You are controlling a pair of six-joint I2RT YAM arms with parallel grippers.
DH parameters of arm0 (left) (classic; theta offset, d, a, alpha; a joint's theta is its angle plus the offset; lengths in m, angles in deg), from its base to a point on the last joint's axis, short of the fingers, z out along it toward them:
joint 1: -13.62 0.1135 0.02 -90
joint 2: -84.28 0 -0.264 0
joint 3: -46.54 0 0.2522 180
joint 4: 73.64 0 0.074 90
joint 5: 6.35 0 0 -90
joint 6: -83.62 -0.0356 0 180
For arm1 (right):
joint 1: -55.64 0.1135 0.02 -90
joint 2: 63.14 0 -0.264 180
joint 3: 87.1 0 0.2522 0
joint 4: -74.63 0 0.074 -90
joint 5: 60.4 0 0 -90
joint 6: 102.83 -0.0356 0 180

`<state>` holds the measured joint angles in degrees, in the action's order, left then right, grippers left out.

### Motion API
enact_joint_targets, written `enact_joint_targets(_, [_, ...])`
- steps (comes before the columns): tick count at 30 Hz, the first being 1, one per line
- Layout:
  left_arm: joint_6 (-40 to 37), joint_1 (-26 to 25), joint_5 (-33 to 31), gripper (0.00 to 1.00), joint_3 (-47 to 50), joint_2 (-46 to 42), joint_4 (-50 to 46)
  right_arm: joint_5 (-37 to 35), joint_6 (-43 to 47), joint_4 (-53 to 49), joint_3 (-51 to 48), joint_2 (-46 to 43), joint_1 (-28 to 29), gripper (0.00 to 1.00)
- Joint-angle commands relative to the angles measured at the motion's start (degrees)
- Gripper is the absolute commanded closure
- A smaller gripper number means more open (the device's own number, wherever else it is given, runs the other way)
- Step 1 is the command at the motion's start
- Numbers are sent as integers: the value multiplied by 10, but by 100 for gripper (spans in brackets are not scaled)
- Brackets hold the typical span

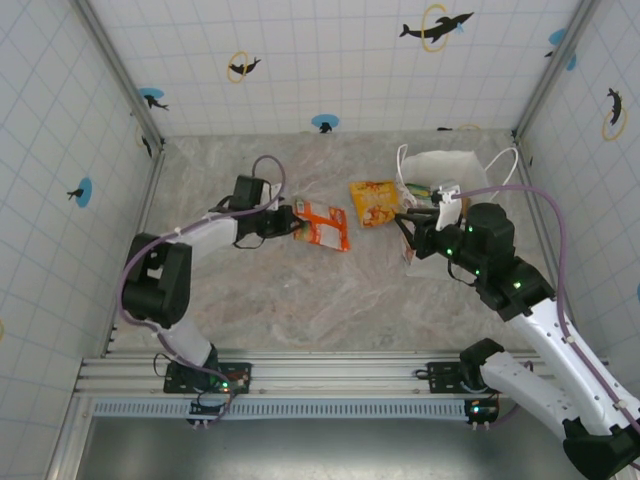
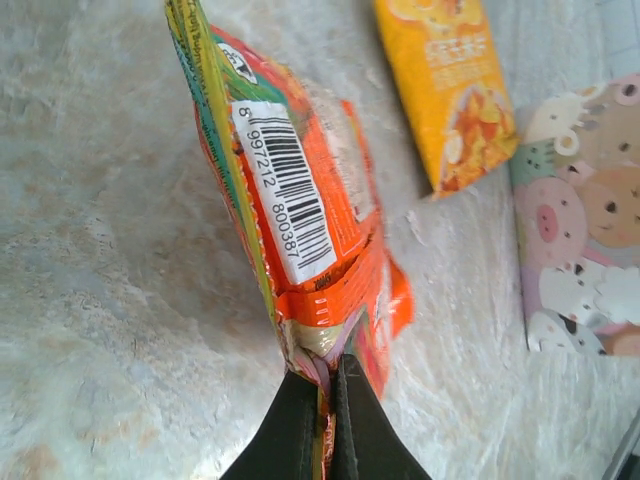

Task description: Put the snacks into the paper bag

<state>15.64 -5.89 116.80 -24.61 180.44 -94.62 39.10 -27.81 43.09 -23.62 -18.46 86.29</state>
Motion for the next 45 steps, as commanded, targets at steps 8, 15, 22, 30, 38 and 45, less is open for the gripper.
enact_joint_targets(8, [-255,-24,-55,100,-97,-97,-212,12,47,41,7,7,30,64])
enact_joint_targets(15, [-418,-94,-124,100,-133,-139,-303,16,85,34,26,24,43,64])
enact_joint_targets(22, [-489,-106,-82,100,-128,-196,-311,44,131,4,54,51,45,63])
enact_joint_targets(30, [-582,-109,-50,100,-67,-276,-268,104,195,-8,63,71,49,64])
enact_joint_targets(38, [-645,-112,-19,100,-53,-296,-274,148,267,-15,64,83,75,59])
enact_joint_targets(45, [-667,-113,12,100,-40,-304,-258,140,286,-44,86,125,110,54])
